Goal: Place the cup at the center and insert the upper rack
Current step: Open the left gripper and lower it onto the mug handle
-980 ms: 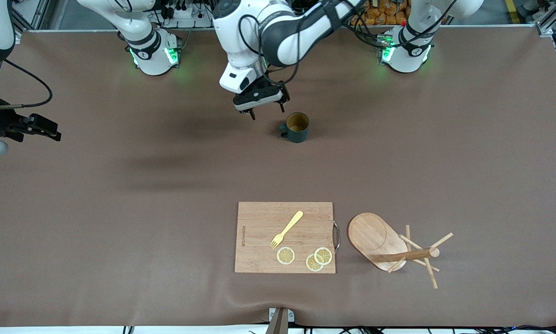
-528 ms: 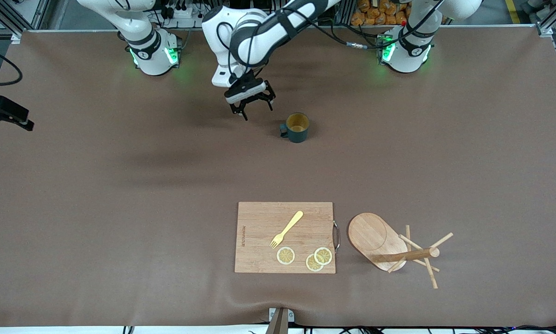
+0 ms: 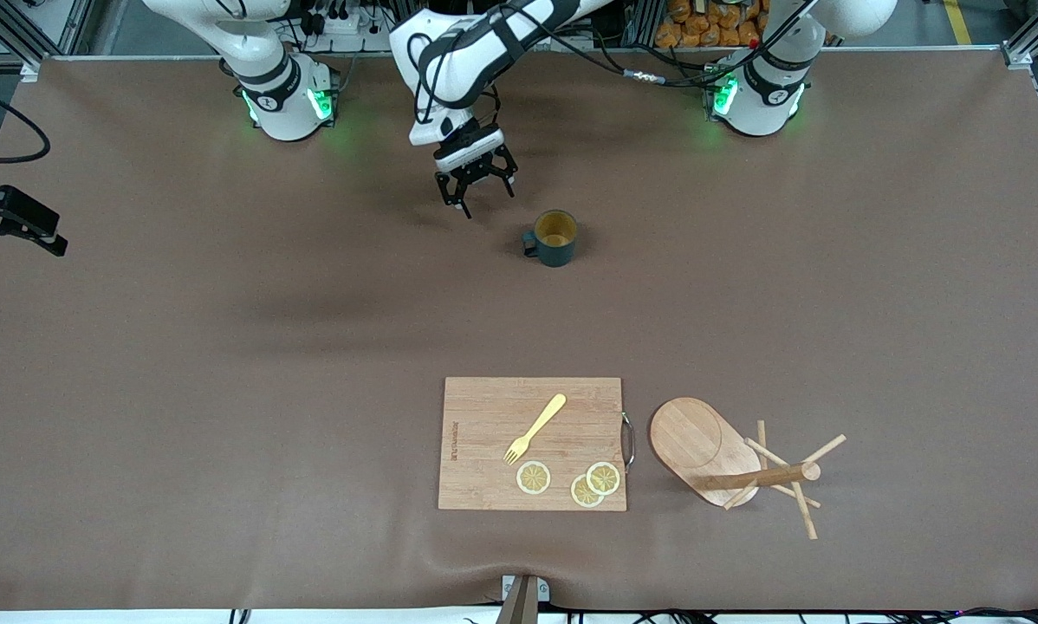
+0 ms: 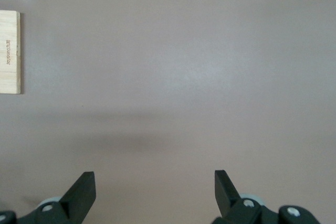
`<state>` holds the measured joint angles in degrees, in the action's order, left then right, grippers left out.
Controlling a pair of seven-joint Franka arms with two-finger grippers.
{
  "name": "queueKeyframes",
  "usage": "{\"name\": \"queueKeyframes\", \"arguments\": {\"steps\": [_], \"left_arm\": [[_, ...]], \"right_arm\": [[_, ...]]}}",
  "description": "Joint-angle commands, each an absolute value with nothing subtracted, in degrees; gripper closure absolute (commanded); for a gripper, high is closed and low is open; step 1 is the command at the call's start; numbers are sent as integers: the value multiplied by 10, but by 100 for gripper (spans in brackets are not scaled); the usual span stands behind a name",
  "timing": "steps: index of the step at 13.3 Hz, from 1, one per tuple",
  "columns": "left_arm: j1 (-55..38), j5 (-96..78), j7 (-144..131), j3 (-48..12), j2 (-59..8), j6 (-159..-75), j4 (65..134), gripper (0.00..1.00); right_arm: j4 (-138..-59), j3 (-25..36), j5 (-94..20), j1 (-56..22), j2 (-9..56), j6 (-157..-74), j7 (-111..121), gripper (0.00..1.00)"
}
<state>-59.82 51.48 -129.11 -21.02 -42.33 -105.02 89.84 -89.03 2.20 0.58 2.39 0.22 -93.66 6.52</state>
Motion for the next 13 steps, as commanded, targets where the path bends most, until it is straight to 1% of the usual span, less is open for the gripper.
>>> {"name": "queueKeyframes", "arguments": {"steps": [1,3,7,13], "left_arm": [[-605,547,-1319,-206,-417,-1048,933,0],[-611,556,-1320,-205,-434,-1047,935,0],[-619,654,-1351,-197,-477,-1021,932,0],[-621,718,-1351,-197,-489,-999,927,0]], "right_arm": [[-874,23,14,23,8,-934,74,0],[-875,24,14,24,7,-933,75,0],[-864,23,15,21,8,-933,76,0],[-860,23,14,17,8,-933,76,0]]}}
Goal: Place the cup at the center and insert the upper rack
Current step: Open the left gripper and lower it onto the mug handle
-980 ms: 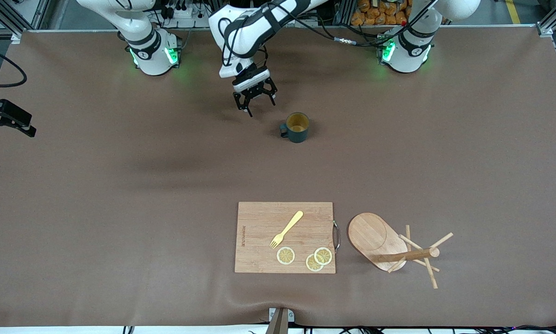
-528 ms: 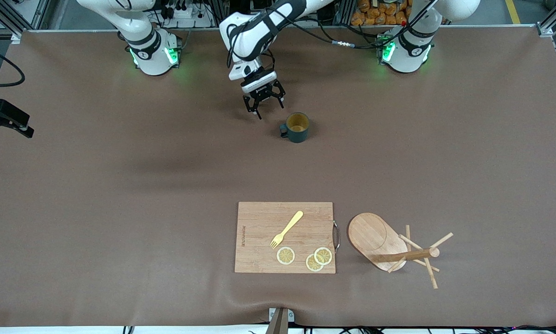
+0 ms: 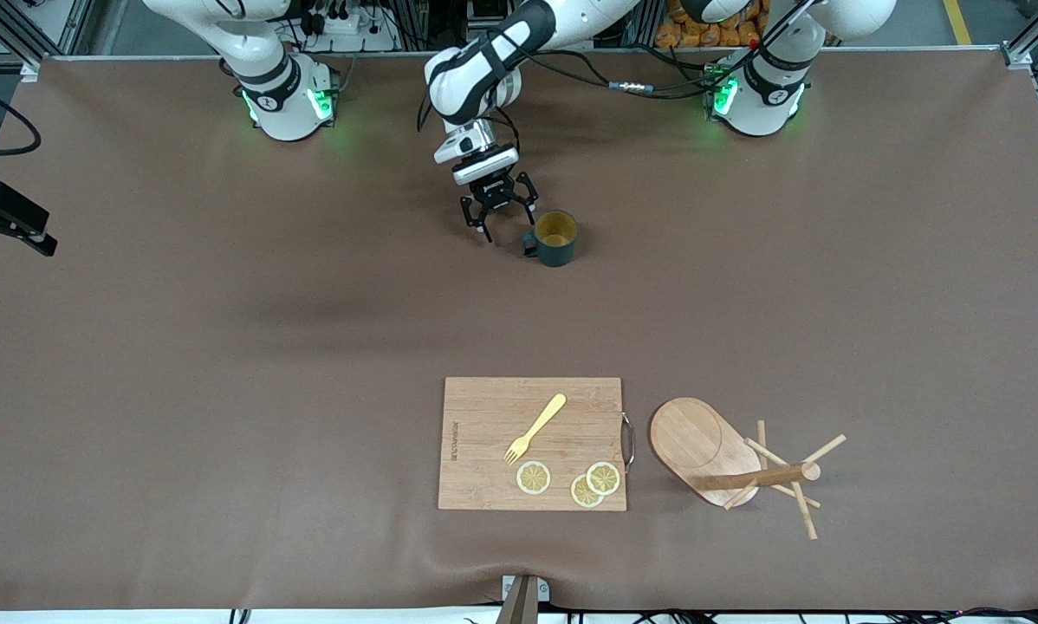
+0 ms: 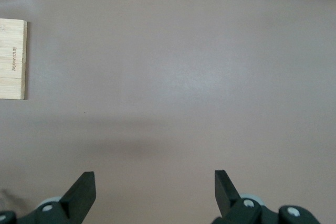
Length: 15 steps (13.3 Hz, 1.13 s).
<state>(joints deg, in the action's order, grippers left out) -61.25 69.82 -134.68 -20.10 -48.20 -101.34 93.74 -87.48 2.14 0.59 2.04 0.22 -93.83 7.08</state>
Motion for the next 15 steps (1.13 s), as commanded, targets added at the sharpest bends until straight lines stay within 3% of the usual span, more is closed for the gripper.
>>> {"name": "queueKeyframes", "arguments": {"steps": [1,15], "left_arm": [[-620,727,-1351,-195,-490,-999,926,0],[-619,809,-1351,-164,-534,-999,899,0]], "right_arm": [[-860,23,15,17,8,-933,76,0],[-860,23,13,17,9,-930,73,0]]}}
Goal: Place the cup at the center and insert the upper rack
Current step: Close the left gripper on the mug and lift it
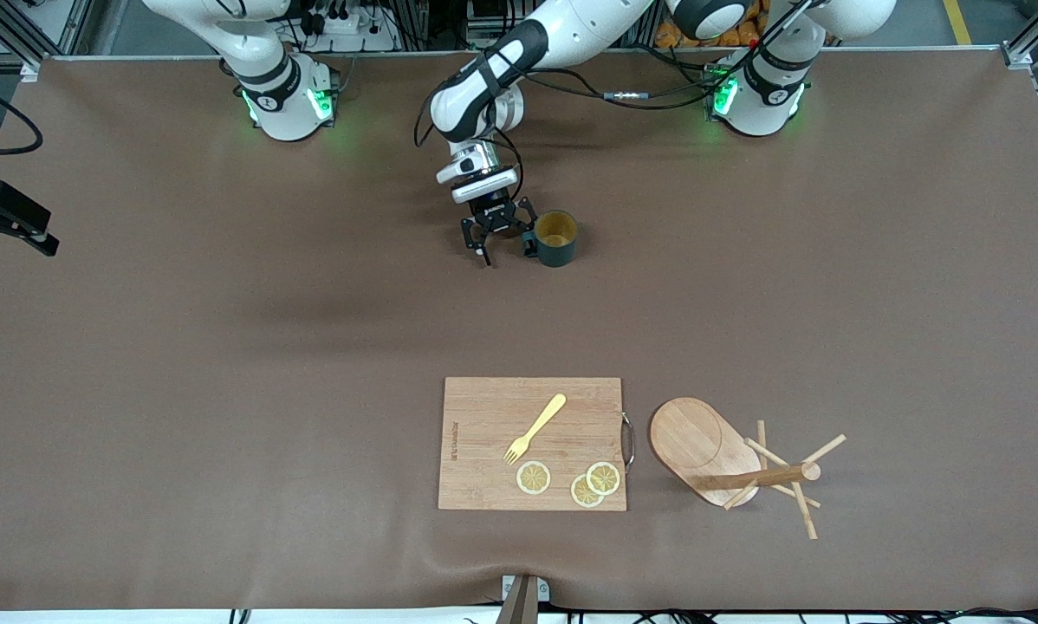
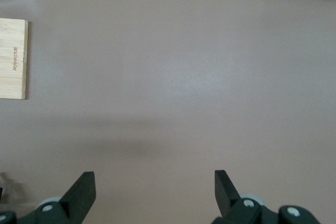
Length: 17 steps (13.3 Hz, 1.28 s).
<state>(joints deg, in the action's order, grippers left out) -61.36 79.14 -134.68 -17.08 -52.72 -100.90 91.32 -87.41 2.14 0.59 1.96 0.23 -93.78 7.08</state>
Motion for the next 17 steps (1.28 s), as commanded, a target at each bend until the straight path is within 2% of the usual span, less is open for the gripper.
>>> {"name": "queueKeyframes", "arguments": {"steps": [1,2,4,5,14,17], "left_arm": [[-619,809,-1350,-161,-534,-999,898,0],[-619,809,-1351,-158,-534,-999,897,26],[-619,807,-1354,-158,-534,-999,896,85],[-619,807,-1359,-157,-534,-999,896,100],[-601,774,-1335,-160,-501,-1000,868,100],[-561,684,-1224,-166,-481,-1005,796,100]], "right_arm": [[-860,23,13,17,9,-929,72,0],[-860,23,13,17,9,-930,72,0],[-860,23,14,18,9,-929,72,0],[-860,23,14,18,9,-929,73,0],[-860,23,14,18,9,-930,73,0],[-860,23,14,18,9,-930,73,0]]}}
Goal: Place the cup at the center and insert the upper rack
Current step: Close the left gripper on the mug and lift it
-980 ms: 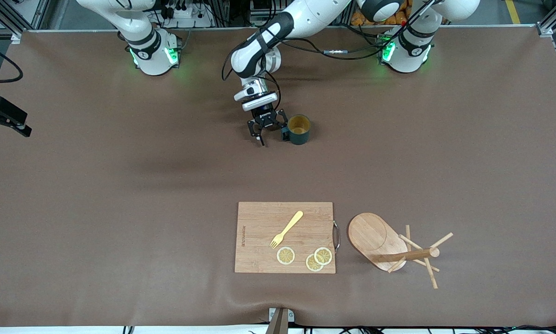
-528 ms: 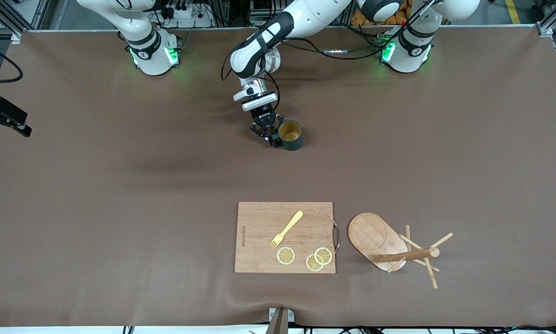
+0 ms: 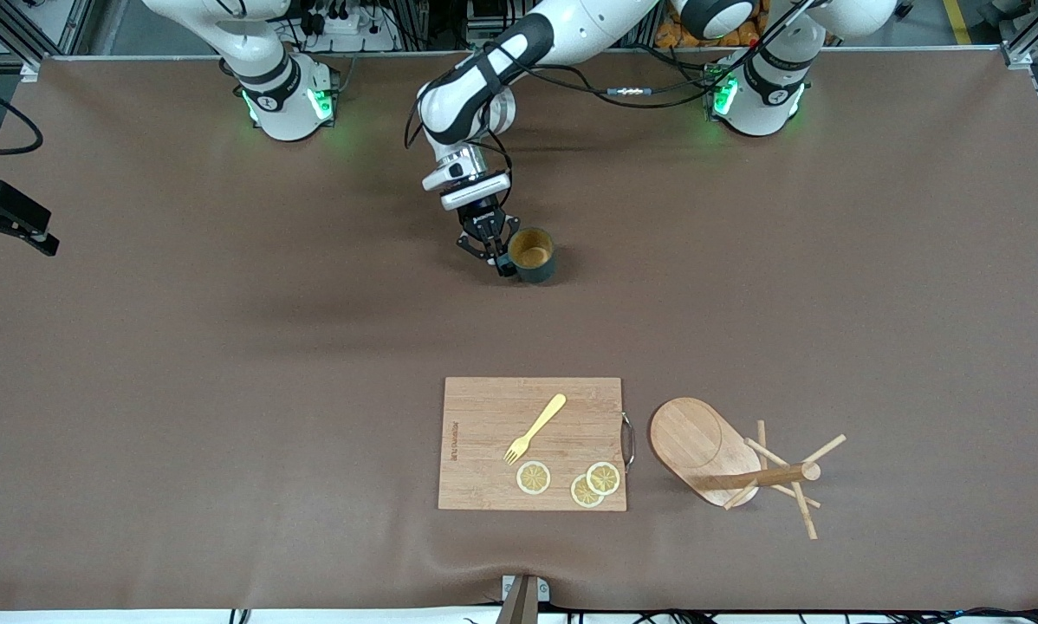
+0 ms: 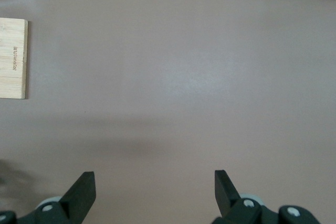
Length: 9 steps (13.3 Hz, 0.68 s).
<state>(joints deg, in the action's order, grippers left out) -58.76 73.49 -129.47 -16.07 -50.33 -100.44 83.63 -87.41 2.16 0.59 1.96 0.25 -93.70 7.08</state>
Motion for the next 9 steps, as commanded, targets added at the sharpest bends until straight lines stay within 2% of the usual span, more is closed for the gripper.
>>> {"name": "queueKeyframes", "arguments": {"steps": [1,4,9], "left_arm": [[-549,655,-1186,-168,-481,-1005,767,100],[-504,574,-1166,-170,-464,-1033,703,100],[-404,429,-1178,-169,-375,-1166,703,100]], "right_arm": [[-860,23,14,18,9,-930,73,0],[-860,23,13,18,9,-930,73,0],[-860,23,14,18,9,-930,72,0]]}}
